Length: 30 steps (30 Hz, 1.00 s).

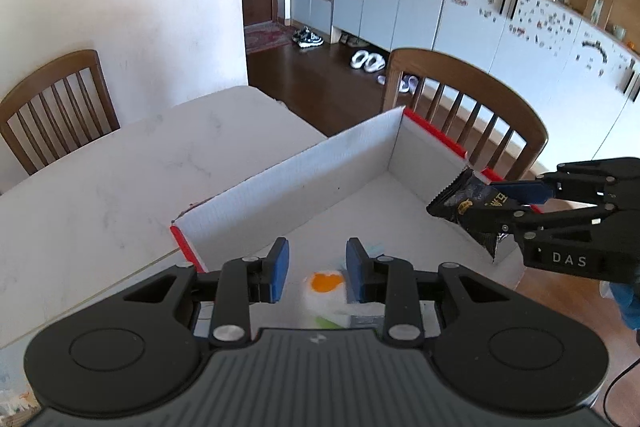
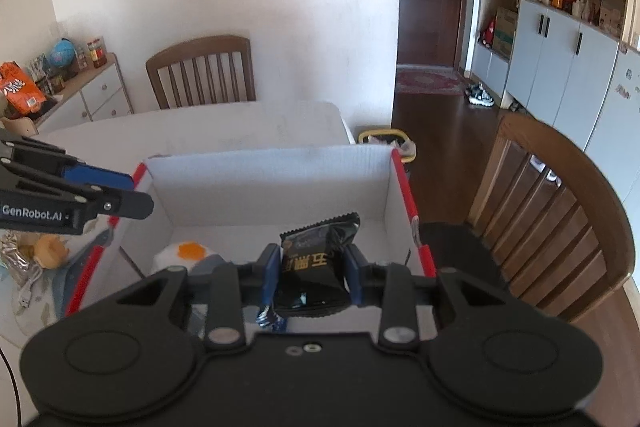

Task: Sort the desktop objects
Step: 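Carry the bread bag and black snack packet over the red shoebox, then open both grippers to drop the bread bag and black packet in the box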

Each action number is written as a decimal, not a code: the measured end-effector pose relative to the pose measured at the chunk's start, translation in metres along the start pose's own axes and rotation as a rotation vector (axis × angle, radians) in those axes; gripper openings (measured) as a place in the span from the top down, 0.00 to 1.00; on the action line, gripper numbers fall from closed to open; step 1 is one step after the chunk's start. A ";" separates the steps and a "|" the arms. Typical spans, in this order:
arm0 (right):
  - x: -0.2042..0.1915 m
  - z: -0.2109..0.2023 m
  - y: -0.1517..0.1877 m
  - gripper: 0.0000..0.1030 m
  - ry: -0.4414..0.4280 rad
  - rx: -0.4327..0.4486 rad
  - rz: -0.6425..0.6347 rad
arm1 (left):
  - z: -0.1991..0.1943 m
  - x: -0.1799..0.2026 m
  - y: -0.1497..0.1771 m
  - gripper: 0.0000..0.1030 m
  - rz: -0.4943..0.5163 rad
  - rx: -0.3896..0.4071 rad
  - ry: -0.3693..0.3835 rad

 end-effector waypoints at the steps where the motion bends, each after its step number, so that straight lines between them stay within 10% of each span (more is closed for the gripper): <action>1: 0.001 0.005 0.002 0.67 -0.006 -0.011 0.004 | 0.003 0.001 0.001 0.71 0.000 -0.009 0.001; 30: -0.001 0.057 0.031 0.64 -0.061 -0.186 -0.038 | 0.048 0.006 0.036 0.71 0.047 -0.137 -0.010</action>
Point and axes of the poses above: each gripper's, at about its wrist camera, not at the fingertips, and z roughly the way its jaws point, x to its right, y to its underside, the point moved 9 cm from there along z, roughly the way its jaws point, and after that the axes turned 15 degrees about -z, right-handed, at the moved point
